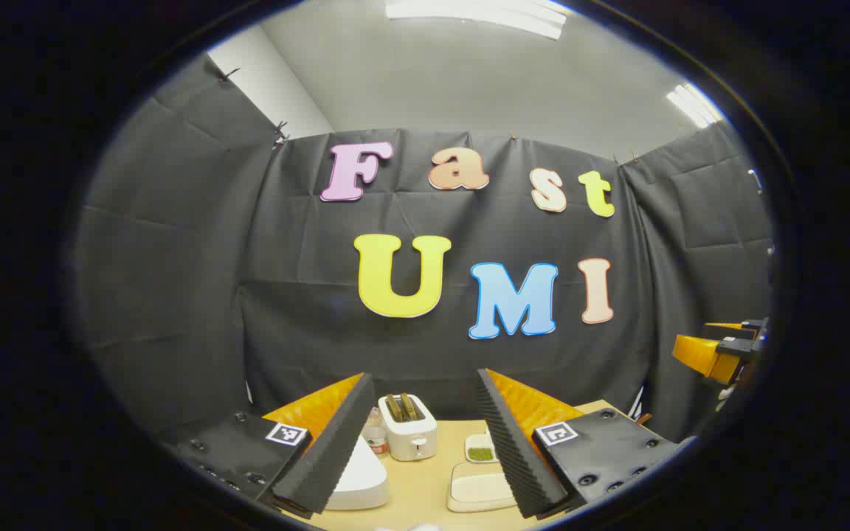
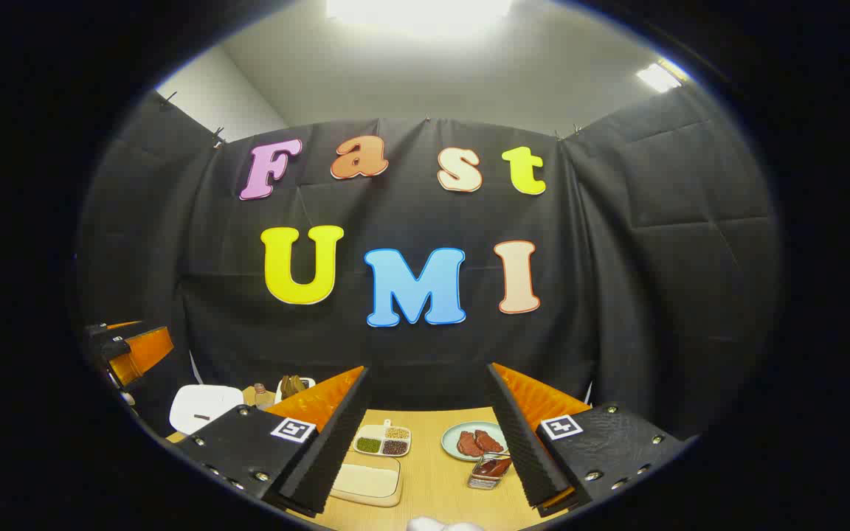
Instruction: Close the left gripper, press the button to open the rice cooker; take a wooden spoon from the chopstick holder with the right hand, scoop a spoonful of rice and pour it into the rice cooker, then put the wooden spoon back into the chopstick holder.
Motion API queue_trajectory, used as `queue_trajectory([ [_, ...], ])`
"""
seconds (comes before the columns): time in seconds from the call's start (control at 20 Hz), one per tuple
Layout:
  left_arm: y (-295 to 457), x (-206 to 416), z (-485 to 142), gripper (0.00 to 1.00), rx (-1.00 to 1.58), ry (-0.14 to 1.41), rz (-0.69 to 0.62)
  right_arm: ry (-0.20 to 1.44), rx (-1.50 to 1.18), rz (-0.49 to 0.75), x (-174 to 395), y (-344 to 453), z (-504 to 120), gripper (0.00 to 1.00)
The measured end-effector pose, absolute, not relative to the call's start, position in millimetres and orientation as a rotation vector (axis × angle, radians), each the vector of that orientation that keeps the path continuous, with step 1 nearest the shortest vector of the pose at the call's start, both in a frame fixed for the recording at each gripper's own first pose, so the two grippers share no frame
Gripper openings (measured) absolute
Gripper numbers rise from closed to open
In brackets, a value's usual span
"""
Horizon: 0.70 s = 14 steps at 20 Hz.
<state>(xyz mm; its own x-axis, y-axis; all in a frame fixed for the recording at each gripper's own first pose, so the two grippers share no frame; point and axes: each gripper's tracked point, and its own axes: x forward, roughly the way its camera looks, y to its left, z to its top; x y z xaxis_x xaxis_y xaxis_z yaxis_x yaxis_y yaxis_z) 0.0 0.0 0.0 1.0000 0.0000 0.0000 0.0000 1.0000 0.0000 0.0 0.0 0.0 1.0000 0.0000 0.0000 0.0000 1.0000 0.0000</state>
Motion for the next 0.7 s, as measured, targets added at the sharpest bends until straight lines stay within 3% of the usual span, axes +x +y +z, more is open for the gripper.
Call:
queue_trajectory([
  [0.1,-3.8,-0.3,3.1,0.93,0.0,-0.009,-0.003,0.003,-0.009,0.004,0.7,1.2,-0.8,0.95],
  [0.2,-4.2,1.3,2.7,1.0,0.002,-0.012,-0.003,-0.001,-0.012,0.004,0.4,0.6,1.2,0.95],
  [0.3,-4.7,1.3,2.3,1.0,0.002,-0.014,-0.003,-0.002,-0.011,0.005,0.4,1.1,2.2,0.95],
  [0.4,-4.3,2.2,3.7,0.93,0.001,-0.016,-0.002,0.0,-0.018,0.006,0.6,-0.2,1.9,0.95],
  [0.6,-5.4,1.1,4.9,0.93,0.007,-0.022,-0.003,0.0,-0.016,0.002,-1.0,-2.2,4.0,0.95],
  [0.7,-6.0,1.4,4.7,0.98,0.007,-0.022,-0.004,-0.003,-0.02,0.002,-2.6,-2.5,5.1,0.95],
])
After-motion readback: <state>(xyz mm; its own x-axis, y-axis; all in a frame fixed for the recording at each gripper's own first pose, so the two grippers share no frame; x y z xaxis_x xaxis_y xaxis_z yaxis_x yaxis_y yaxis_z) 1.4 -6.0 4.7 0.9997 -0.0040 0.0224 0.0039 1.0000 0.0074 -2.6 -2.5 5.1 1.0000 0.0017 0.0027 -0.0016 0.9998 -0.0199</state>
